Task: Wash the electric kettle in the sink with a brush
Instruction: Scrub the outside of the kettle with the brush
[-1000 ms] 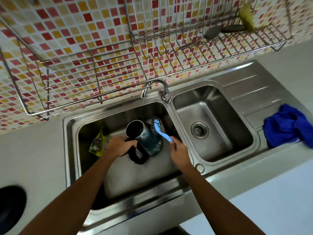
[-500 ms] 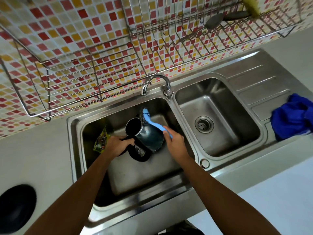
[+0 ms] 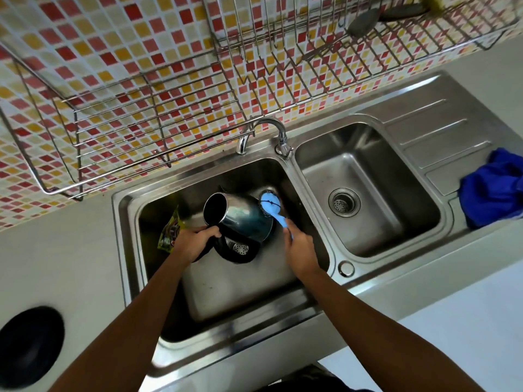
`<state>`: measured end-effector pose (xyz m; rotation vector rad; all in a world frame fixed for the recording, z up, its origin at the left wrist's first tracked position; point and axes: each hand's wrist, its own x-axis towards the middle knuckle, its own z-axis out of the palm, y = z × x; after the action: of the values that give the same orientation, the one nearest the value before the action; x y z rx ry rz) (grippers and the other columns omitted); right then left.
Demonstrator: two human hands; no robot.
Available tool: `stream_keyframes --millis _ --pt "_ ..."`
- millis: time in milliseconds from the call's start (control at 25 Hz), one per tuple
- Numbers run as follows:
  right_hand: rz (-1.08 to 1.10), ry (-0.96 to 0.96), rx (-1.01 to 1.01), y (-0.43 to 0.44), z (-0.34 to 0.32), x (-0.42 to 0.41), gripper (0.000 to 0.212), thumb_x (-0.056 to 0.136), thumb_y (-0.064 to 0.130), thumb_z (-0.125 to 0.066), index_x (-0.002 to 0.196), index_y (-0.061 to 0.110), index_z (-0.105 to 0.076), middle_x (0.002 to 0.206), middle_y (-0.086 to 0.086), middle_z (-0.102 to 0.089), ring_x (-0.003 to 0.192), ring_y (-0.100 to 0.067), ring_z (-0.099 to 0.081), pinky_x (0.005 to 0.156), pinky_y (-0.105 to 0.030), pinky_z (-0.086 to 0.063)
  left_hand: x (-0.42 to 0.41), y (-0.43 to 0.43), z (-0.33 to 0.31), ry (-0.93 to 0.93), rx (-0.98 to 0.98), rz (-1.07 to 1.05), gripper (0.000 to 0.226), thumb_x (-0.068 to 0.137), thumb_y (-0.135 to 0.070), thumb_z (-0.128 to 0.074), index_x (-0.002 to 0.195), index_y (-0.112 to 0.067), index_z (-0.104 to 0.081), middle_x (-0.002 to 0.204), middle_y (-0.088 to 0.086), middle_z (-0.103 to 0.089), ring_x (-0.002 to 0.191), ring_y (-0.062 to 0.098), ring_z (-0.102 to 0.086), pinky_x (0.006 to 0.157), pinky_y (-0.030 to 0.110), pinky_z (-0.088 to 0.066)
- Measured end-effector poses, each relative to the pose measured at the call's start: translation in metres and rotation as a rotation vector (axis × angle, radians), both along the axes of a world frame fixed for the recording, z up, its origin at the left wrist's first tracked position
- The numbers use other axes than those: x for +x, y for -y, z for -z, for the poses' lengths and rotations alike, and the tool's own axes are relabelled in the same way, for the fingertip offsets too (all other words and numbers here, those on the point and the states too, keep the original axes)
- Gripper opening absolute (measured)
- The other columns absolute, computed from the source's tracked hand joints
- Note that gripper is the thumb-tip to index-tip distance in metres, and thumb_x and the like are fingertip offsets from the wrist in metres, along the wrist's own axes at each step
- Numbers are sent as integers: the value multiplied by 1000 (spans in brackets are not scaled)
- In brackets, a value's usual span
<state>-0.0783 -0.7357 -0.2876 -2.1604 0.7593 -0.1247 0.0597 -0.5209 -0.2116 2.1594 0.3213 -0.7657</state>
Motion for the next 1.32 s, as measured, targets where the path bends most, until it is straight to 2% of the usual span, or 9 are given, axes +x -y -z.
stream_keyframes --millis 160,360,520,640,720,840,920,1120,1320 --pt "-200 209 -48 -39 -18 7 40 100 31 -48 140 26 -53 95 -16 -71 80 -30 -68 70 -33 -52 5 6 -8 -32 0 -54 11 74 -26 -77 69 -19 -70 68 2 -63 66 21 -56 60 29 -42" --pt "100 -116 32 -20 -17 8 44 103 32 -38 147 26 -43 100 -24 -68 94 -42 -65 75 -41 -50 11 9 -8 -110 10 -70 30 68 -36 -76 77 -9 -66 72 10 -58 64 24 -53 57 28 -38" --pt "-164 155 -40 -66 -21 4 46 101 37 -40 145 28 -46 81 -15 -65 65 -30 -64 56 -33 -47 17 9 -9 -174 -21 -154 62 50 -47 -75 99 -9 -68 91 15 -66 84 29 -61 59 32 -44" --pt "41 -22 -27 -48 -13 5 44 103 31 -41 146 24 -45 84 -20 -67 75 -35 -67 63 -36 -50 20 4 -3 -214 -25 -186 78 44 -51 -76 108 -8 -67 98 18 -68 88 32 -65 58 33 -46" --pt "127 -99 28 -35 -20 8 44 103 29 -39 146 22 -44 88 -24 -67 83 -38 -67 70 -39 -50 18 8 -5 -195 -34 -176 70 50 -49 -77 106 -7 -67 91 16 -68 83 29 -64 61 32 -45" --pt "-102 148 -5 -66 -38 15 43 102 26 -44 144 19 -48 84 -21 -65 65 -28 -61 57 -28 -42 18 13 -8 -208 -41 -195 66 54 -48 -76 106 -9 -65 100 15 -68 92 29 -65 65 32 -47" --pt "-189 189 -93 -82 -30 12 46 101 31 -41 146 23 -45 80 -17 -63 61 -27 -60 54 -33 -47 20 14 -9 -217 -46 -220 65 54 -48 -75 106 -11 -64 103 15 -66 95 29 -63 66 33 -47" --pt "73 -92 -16 -48 -6 5 47 103 32 -37 150 24 -37 85 -20 -66 77 -36 -65 66 -42 -52 21 16 -4 -247 -99 -247 54 61 -43 -76 101 -8 -63 86 12 -60 81 25 -55 62 29 -41" --pt "-157 212 -86 -90 -19 8 48 100 36 -37 145 21 -46 79 -14 -64 62 -27 -62 54 -34 -51 21 17 -8 -262 -124 -296 45 67 -40 -73 99 -11 -62 84 9 -58 77 21 -54 63 29 -40"
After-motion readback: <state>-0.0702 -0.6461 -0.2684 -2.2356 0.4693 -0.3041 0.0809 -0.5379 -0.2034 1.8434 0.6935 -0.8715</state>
